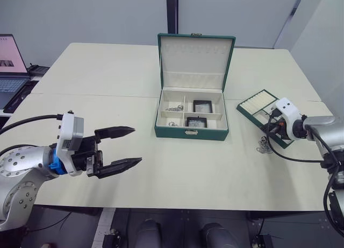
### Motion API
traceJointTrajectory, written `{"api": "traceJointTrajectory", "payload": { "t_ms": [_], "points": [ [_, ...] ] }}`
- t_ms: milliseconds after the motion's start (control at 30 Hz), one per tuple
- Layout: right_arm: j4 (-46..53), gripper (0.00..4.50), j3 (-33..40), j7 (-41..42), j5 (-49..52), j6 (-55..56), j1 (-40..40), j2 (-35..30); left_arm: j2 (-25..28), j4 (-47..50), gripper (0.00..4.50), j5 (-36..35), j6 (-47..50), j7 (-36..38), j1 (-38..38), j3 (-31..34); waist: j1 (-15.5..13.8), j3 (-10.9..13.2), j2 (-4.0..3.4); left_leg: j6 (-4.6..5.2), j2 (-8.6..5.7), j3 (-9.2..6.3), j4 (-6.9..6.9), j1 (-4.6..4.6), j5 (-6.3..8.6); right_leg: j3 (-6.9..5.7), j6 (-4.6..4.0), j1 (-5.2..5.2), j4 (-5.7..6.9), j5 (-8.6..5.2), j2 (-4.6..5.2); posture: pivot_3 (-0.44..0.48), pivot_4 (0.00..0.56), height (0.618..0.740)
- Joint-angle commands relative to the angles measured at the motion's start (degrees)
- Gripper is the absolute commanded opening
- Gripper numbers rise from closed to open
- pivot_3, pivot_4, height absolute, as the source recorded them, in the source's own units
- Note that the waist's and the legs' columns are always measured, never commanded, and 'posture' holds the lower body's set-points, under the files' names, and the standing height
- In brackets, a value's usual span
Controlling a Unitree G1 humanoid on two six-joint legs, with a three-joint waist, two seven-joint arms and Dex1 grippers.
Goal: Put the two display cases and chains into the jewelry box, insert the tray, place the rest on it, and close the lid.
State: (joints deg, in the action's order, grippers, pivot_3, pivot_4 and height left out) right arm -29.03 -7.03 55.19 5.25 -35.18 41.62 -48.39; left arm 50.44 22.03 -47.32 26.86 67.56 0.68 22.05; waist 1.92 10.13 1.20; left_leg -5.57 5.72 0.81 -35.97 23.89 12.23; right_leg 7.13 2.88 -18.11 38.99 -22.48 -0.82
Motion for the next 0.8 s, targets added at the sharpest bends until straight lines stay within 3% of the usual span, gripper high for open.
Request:
{"api": "traceJointTrajectory", "payload": {
  "t_ms": [33, 433, 800],
  "points": [
    [7.60, 0.02, 2.09, 2.43, -0.02, -1.21, 2.51, -4.59, 0.76, -0.82, 4.50, -0.92, -0.60, 1.07, 0.45, 2.94, -0.03, 0.09, -0.16, 0.00, 0.00, 0.01, 0.00, 0.00, 0.00, 0.01, 0.00, 0.00, 0.00, 0.00, 0.00, 0.000, 0.150, 0.740],
    [32.83, 0.02, -4.43, 16.28, 4.71, -18.91, 11.10, -12.74, 2.19, -5.32, 4.50, -0.03, 0.09, 2.78, 2.76, 3.59, 0.02, 0.20, -0.33, 0.14, 0.02, -0.01, 0.03, 0.00, 0.08, -0.01, 0.00, -0.07, 0.02, 0.00, -0.01, 0.000, 0.150, 0.740],
    [41.15, 0.02, -15.34, 18.87, 8.80, -30.38, 21.95, -5.64, 1.85, -3.42, 4.50, 0.22, -0.17, 0.90, -0.75, 6.53, 1.03, 0.21, -0.35, 0.15, 0.07, 0.00, 0.05, 0.00, 0.09, 0.00, 0.00, -0.15, 0.06, 0.00, -0.02, 0.000, 0.150, 0.740]
  ]
}}
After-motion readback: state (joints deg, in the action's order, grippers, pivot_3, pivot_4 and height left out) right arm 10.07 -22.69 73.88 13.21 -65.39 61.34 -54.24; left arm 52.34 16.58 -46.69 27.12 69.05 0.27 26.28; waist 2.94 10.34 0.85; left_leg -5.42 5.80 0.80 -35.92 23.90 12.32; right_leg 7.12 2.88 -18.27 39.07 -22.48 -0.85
